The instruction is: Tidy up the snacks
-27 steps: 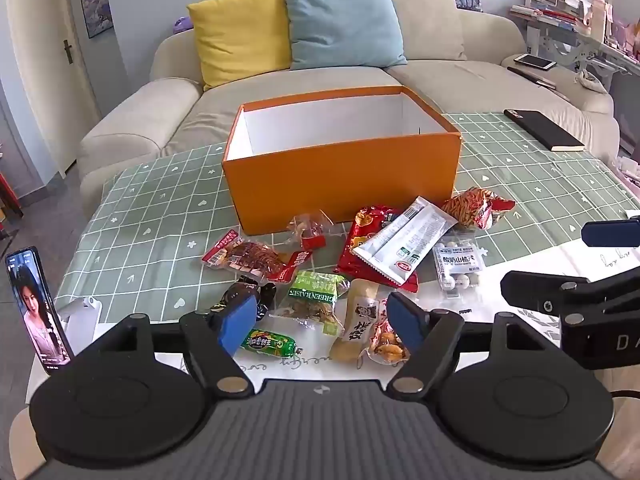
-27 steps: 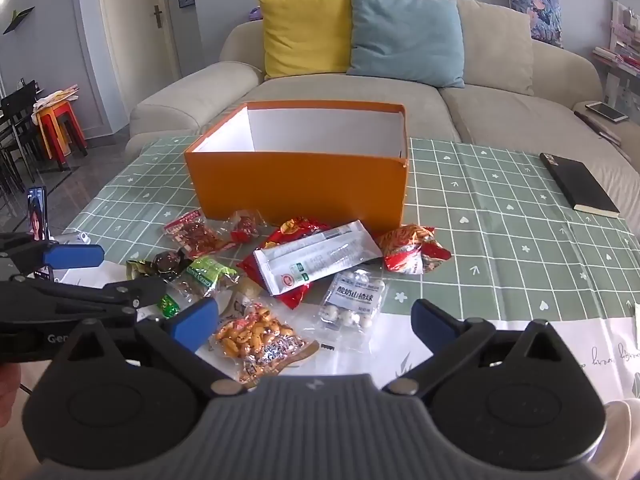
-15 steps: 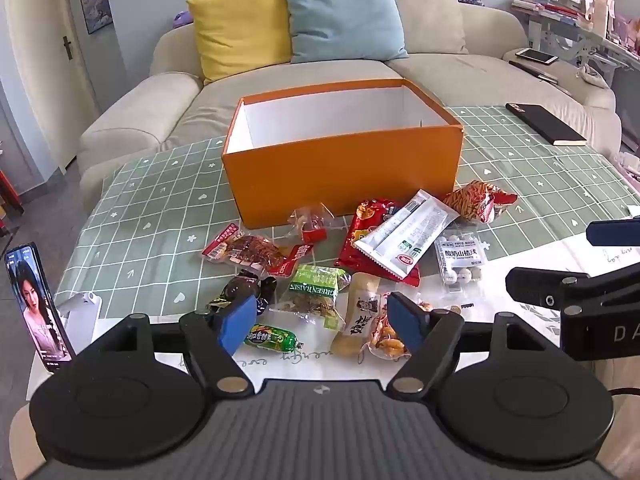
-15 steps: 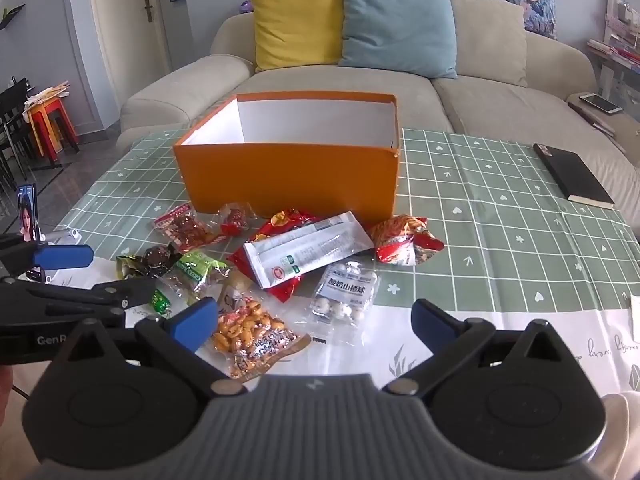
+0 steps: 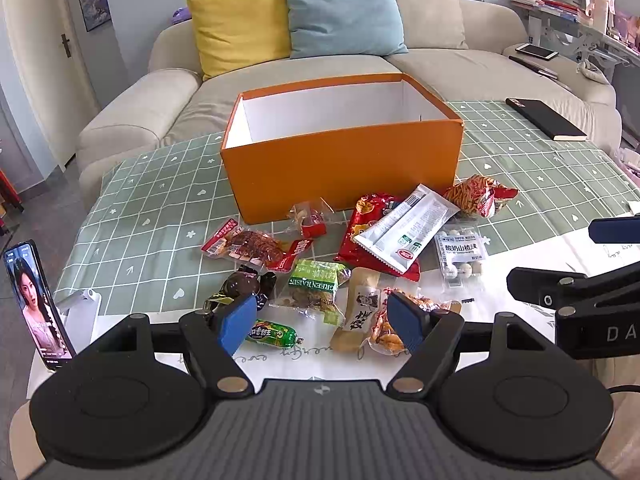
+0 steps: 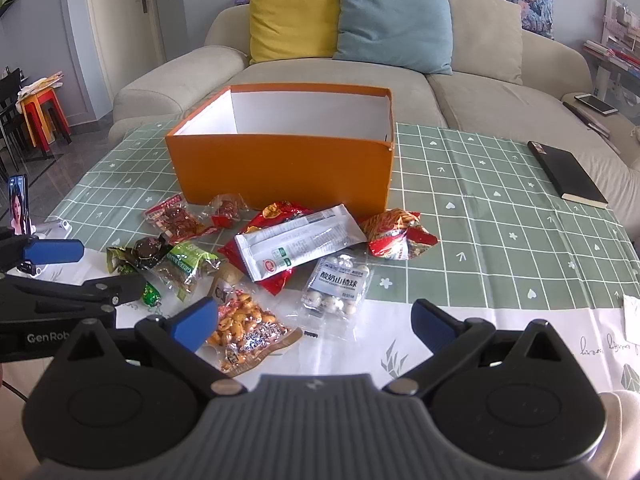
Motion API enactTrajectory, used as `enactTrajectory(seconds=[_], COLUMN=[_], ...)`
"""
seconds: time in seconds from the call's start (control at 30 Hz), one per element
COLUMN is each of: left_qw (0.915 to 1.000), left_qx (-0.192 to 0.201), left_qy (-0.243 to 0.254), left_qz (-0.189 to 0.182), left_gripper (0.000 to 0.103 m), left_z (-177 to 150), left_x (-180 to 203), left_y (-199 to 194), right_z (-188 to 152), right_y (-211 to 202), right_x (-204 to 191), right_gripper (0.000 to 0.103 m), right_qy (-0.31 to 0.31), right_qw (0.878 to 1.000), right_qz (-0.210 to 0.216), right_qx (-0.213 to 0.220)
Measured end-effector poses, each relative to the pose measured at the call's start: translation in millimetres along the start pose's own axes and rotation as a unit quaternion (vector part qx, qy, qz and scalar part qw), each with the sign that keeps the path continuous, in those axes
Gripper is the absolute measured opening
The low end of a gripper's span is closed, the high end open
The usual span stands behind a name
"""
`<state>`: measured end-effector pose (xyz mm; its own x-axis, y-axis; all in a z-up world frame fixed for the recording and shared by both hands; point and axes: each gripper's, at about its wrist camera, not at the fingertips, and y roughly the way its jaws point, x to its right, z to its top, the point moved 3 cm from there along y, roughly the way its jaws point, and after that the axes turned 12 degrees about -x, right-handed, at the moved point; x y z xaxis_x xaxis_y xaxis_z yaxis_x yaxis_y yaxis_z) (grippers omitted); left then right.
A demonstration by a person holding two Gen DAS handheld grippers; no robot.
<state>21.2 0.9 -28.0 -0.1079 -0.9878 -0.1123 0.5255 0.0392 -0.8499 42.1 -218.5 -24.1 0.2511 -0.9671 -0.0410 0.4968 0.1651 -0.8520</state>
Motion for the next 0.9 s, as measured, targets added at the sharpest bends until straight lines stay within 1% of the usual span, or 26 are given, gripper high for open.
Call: enactTrajectory(seconds=[0.37, 0.63, 0.9], left_qw=[1.0000, 1.0000, 1.0000], left_qx=[-0.004, -0.004, -0.004], left_qy=[-0.001, 0.000, 0.000], left_qz=[0.000, 0.000, 0.000], left_gripper=[0.087, 0.087, 0.087], left_z=[0.1, 0.3, 0.5], left_x=[0.2, 0.2, 0.3], left_y=[0.8, 0.6, 0.6], right_z=[-0.1, -0.2, 0.0], right_y=[0.3, -2.4, -1.0], right_x=[-1.0, -2.2, -0.9], right_gripper=[0.099, 0.099, 0.099], right_qy=[-0.006, -0.012, -0.006], right_qw=[1.000, 1.000, 1.000], right_qz=[-0.007, 0.002, 0.001], right_qx=[-0.002, 0.006, 0.004])
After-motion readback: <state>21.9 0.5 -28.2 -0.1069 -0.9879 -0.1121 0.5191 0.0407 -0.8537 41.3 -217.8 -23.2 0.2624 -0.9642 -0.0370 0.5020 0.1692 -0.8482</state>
